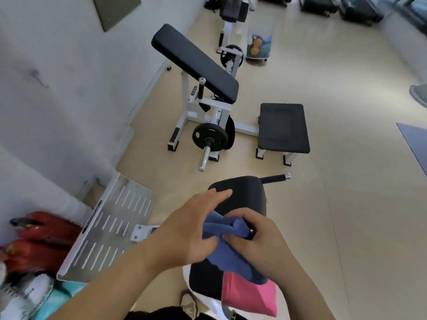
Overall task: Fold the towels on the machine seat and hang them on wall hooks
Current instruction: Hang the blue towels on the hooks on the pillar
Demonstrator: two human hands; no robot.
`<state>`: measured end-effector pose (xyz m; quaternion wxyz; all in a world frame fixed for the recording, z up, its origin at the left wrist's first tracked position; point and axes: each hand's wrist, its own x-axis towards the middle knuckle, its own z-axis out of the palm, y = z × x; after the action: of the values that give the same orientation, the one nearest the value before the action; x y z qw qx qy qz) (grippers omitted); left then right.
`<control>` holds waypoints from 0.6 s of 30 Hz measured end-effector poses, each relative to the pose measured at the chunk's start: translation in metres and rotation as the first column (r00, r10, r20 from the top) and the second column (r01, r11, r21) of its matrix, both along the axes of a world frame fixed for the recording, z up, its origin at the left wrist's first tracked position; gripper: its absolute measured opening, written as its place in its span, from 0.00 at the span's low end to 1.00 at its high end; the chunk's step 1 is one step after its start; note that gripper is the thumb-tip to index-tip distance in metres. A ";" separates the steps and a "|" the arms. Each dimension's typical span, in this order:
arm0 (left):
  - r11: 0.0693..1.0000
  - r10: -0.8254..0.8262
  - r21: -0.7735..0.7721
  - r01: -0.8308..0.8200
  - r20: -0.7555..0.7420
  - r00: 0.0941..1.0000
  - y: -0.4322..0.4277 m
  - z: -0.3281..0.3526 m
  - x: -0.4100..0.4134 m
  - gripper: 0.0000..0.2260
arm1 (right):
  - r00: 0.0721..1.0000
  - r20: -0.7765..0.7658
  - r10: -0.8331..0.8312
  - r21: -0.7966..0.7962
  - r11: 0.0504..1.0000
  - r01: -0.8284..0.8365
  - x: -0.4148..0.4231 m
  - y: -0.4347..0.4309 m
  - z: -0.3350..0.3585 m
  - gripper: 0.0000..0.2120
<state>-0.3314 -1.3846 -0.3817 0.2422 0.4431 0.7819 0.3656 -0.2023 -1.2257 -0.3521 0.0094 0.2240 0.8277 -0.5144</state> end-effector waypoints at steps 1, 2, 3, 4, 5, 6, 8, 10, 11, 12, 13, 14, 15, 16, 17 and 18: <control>1.000 -0.005 -0.020 0.005 0.013 1.000 -0.007 0.006 -0.005 0.38 | 0.996 -0.007 0.087 0.021 0.996 -0.087 -0.016 -0.005 0.009 0.15; 0.999 0.029 -0.027 -0.029 0.019 0.999 -0.014 0.012 -0.011 0.37 | 0.987 -0.012 0.159 0.055 0.986 -0.158 -0.034 -0.011 0.017 0.16; 0.996 0.090 -0.022 -0.090 0.028 0.995 -0.023 0.018 -0.016 0.35 | 0.979 -0.014 0.202 0.106 0.974 -0.200 -0.052 -0.017 0.023 0.18; 0.985 0.174 -0.015 -0.174 0.049 0.984 -0.033 0.024 -0.023 0.31 | 0.976 -0.012 0.218 0.156 0.964 -0.213 -0.072 -0.025 0.028 0.19; 0.964 0.264 -0.011 -0.264 0.080 0.961 -0.046 0.031 -0.030 0.25 | 0.975 -0.010 0.220 0.195 0.957 -0.214 -0.092 -0.033 0.034 0.20; 0.936 0.351 -0.017 -0.351 0.114 0.930 -0.060 0.038 -0.039 0.20 | 0.973 -0.017 0.230 0.212 0.952 -0.221 -0.112 -0.043 0.041 0.22; 0.872 0.484 -0.021 -0.489 0.178 0.857 -0.091 0.051 -0.059 0.12 | 0.948 -0.024 0.318 0.241 0.922 -0.303 -0.151 -0.062 0.052 0.24; 0.791 0.593 -0.003 -0.612 0.253 0.764 -0.127 0.063 -0.081 0.08 | 0.887 0.005 0.461 0.276 0.852 -0.444 -0.187 -0.085 0.065 0.20; 0.746 0.629 0.023 -0.666 0.305 0.715 -0.146 0.070 -0.091 0.08 | 0.855 0.013 0.519 0.284 0.818 -0.501 -0.203 -0.096 0.072 0.18; 0.702 0.647 0.052 -0.710 0.369 0.667 -0.164 0.078 -0.101 0.08 | 0.827 0.017 0.562 0.284 0.791 -0.543 -0.220 -0.106 0.079 0.17; 0.659 0.651 0.088 -0.747 0.432 0.624 -0.183 0.087 -0.110 0.08 | 0.803 0.017 0.596 0.284 0.767 -0.576 -0.236 -0.116 0.086 0.15; 0.615 0.649 0.121 -0.779 0.483 0.588 -0.202 0.097 -0.119 0.08 | 0.779 0.018 0.627 0.286 0.743 -0.605 -0.252 -0.127 0.093 0.14; 0.567 0.649 0.152 -0.810 0.523 0.552 -0.220 0.106 -0.127 0.08 | 0.755 0.019 0.656 0.288 0.719 -0.632 -0.267 -0.139 0.102 0.14; 0.518 0.648 0.178 -0.836 0.557 0.520 -0.238 0.116 -0.135 0.08 | 0.734 0.016 0.679 0.289 0.699 -0.654 -0.282 -0.150 0.111 0.14; 0.474 0.640 0.199 -0.857 0.591 0.491 -0.255 0.126 -0.143 0.08 | 0.720 0.009 0.694 0.287 0.688 -0.667 -0.296 -0.163 0.120 0.15; 0.443 0.629 0.217 -0.870 0.616 0.475 -0.271 0.136 -0.152 0.10 | 0.716 -0.002 0.698 0.280 0.688 -0.669 -0.309 -0.176 0.130 0.15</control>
<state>-0.4832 -1.6556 -0.2460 0.0942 -0.0166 0.6912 0.7163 -0.5117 -1.4018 -0.2224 0.1261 -0.1299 0.9103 -0.3723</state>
